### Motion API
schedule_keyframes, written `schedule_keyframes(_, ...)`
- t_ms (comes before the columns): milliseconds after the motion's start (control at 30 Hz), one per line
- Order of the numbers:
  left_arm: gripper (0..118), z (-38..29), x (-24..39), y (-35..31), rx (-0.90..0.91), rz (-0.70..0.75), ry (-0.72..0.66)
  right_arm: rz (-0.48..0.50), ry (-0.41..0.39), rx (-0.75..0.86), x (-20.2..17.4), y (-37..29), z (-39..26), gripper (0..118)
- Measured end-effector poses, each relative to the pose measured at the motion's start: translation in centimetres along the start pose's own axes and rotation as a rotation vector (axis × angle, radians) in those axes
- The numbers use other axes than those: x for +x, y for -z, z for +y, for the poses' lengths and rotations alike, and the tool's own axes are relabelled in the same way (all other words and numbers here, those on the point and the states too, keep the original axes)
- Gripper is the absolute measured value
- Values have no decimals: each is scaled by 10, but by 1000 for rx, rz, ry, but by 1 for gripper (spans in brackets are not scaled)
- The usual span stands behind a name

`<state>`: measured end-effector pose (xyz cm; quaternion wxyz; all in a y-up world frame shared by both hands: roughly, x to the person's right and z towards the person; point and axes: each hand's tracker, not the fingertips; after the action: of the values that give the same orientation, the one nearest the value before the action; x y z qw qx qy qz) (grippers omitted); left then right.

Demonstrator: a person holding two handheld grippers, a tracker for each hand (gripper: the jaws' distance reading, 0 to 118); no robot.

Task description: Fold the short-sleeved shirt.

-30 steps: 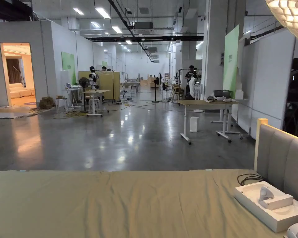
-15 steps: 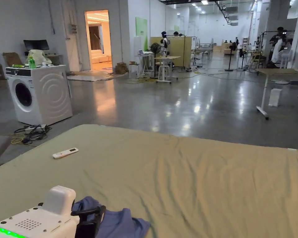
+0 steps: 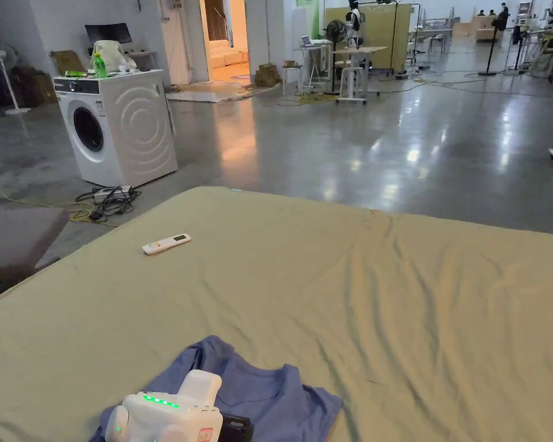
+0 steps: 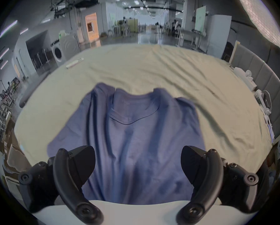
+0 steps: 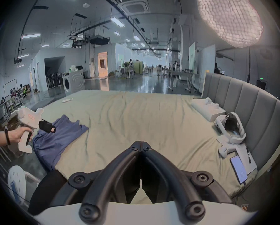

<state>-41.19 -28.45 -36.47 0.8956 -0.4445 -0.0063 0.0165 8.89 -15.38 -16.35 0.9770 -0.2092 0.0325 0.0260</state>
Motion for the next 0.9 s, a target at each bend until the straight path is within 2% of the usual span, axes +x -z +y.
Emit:
schedule_keyframes(167,106,9,-14,43,-61,29,-18,0,-9,-94,-6,25,-9,0)
schedule_keyframes(233,95,6,-18,56,-111,37,-17,4,-9,-102,-8,31,-11,0)
schedule_keyframes(433,92,2,-11,60,-120,38,-12,28,3,-128,-11,41,-13,0)
schedule_keyframes(467,86,5,-10,60,-131,43,-13,36,8,-130,-11,41,-13,0)
schedule_keyframes(533,42,9,-6,57,-135,19,-9,44,11,-136,-11,41,-13,0)
schedule_keyframes(567,14,12,-2,53,-120,-1,-8,44,8,-137,-9,38,-16,0)
schedule_keyframes(600,3,15,2,52,-123,1,-7,45,1,-137,-7,35,-17,0)
schedule_keyframes(733,3,15,12,55,-139,40,-18,49,-13,-142,2,23,-24,0)
schedule_keyframes(900,3,46,-11,-6,33,-55,-272,51,3,-120,18,0,-30,0)
